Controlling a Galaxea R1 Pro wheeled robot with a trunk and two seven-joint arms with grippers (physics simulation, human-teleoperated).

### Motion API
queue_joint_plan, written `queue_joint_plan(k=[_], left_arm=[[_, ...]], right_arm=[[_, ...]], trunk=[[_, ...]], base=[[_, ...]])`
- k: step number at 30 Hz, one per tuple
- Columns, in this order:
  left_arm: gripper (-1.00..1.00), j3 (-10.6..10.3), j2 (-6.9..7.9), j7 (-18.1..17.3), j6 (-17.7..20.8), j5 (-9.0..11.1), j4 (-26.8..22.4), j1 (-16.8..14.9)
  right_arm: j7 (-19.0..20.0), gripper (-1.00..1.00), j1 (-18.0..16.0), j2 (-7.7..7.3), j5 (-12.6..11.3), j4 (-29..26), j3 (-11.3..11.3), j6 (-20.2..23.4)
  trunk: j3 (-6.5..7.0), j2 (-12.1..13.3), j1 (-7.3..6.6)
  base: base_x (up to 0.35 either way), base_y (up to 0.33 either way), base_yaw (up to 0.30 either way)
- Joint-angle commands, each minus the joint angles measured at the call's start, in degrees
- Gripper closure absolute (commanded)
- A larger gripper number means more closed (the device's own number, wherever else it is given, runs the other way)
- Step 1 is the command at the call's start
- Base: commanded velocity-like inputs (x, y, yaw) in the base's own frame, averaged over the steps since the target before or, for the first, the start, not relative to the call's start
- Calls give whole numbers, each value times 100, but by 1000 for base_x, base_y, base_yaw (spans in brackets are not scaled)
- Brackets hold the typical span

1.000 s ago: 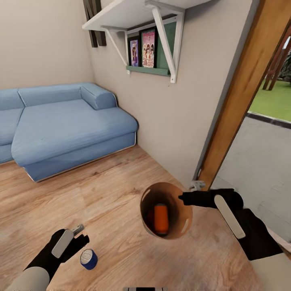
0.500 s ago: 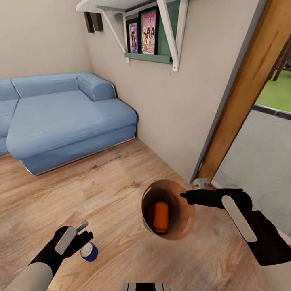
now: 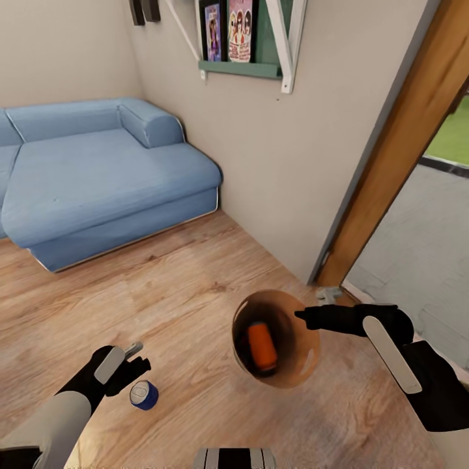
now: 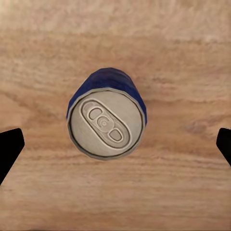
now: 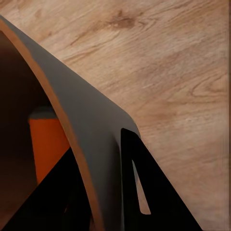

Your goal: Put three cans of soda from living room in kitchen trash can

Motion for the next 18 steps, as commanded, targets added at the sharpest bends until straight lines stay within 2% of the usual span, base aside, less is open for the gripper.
queue_joint_plan(k=[1, 2, 3, 4, 5, 7, 11, 18], left_arm=[[-100, 0, 0, -23, -6, -26, 17, -5], [-100, -2, -1, -38, -12, -42, 48, -9], [-100, -4, -1, -64, -19, -56, 114, -11], [-100, -5, -1, -75, -21, -58, 130, -12], [-100, -6, -1, -95, -25, -62, 153, -13], [-100, -8, -1, -113, -28, -68, 173, -14], [-100, -3, -1, -127, -31, -74, 189, -14], [-100, -21, 7, -158, -32, -81, 194, -133]], right_arm=[[26, 100, -2, -51, -250, -17, -3, 9], [26, 100, -2, -124, -369, -52, -5, 9], [26, 100, -1, -287, -675, -136, -2, 9], [26, 100, 1, -353, -794, -165, 1, 9], [26, 100, 3, -491, -1032, -209, 4, 9], [26, 100, 9, -652, -1314, -249, 7, 9], [26, 100, 14, -787, -1545, -283, 9, 9], [26, 100, 15, -831, -1620, -306, 10, 9]], trunk=[[-22, -2, 2], [-44, -3, 4], [-67, -5, 7], [-89, -6, 9], [-111, -7, 12], [-155, -10, 17], [-244, -15, 27], [-399, -25, 45]], base=[[0, 0, 0], [0, 0, 0], [0, 0, 0], [0, 0, 0], [0, 0, 0], [0, 0, 0], [0, 0, 0], [0, 0, 0]])
